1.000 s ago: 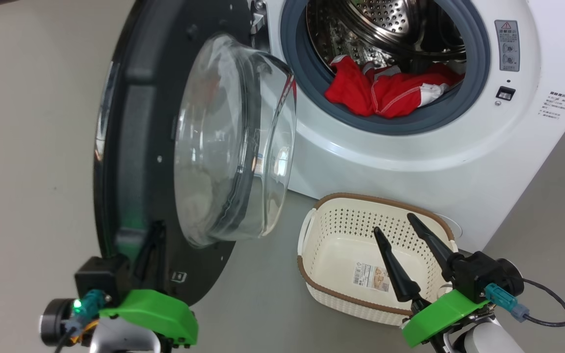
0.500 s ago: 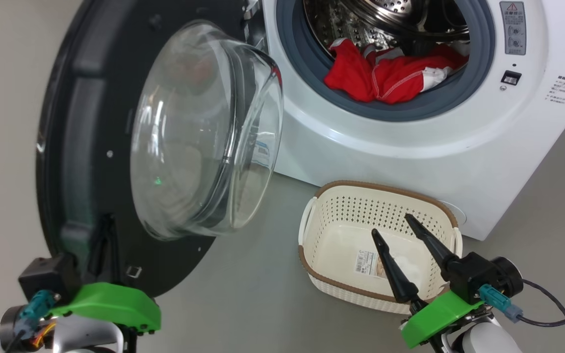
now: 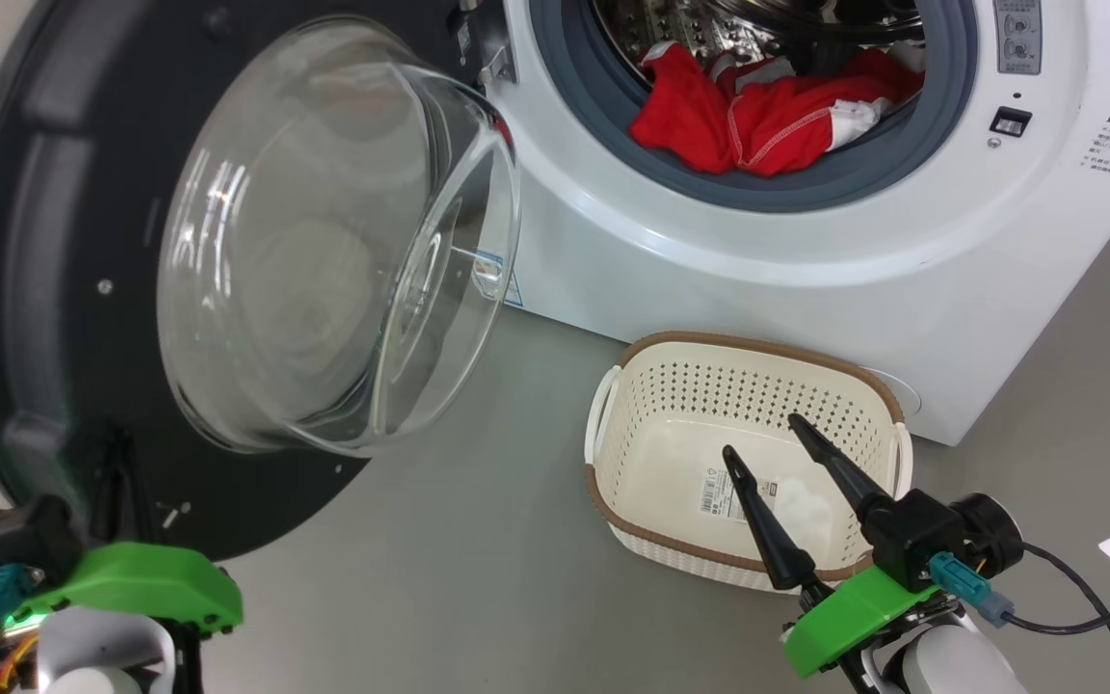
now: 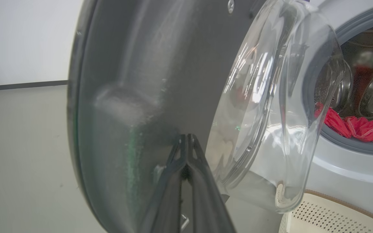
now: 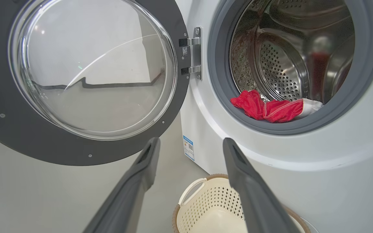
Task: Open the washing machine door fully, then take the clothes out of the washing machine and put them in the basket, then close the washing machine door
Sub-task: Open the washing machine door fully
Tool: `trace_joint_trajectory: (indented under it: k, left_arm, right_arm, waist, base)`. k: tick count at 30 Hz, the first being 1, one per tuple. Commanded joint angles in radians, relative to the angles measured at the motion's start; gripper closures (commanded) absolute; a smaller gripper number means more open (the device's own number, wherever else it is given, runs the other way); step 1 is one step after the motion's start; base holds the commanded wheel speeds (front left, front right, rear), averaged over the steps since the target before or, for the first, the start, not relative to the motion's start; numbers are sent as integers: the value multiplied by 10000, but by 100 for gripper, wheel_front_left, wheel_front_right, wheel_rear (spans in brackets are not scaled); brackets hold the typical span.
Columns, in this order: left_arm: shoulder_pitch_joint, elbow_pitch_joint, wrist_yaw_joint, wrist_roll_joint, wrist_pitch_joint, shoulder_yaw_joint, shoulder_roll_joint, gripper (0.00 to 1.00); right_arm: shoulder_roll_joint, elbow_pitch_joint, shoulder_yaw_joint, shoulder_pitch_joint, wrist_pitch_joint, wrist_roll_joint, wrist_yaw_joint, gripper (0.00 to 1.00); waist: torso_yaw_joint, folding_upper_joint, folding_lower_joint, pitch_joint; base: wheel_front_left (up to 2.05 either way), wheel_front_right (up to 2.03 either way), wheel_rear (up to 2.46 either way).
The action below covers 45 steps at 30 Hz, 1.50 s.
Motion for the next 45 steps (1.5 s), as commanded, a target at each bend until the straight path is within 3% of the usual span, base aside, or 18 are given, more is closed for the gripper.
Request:
trace_joint_trajectory:
  k: [1,9,24,45]
  left_arm:
    - [-561,13,106,-92,-173,635,501,100]
    - [-1056,924,111,-335,-798,1095,624,100]
    - [-2078,2551,123,-233,-1243,1114,955,100]
    - [-3047,4504,-448,-608,-1933,1519,1251,100]
  right_arm:
    - [59,-207,294,-376,-65,-133,4,0]
    - [59,-71,457,-666,-65,-304,4,0]
    - [59,164,837,-690,-65,-469,4,0]
    - [59,274,932,-897,-65,-427,4,0]
  waist:
    - [-14,0,0,58]
    - [-69,0,0,242]
    - [-122,0,0,352]
    - [-356,0,0,607]
  base:
    - [0,0,0]
    - [0,0,0]
    - [0,0,0]
    - [0,0,0]
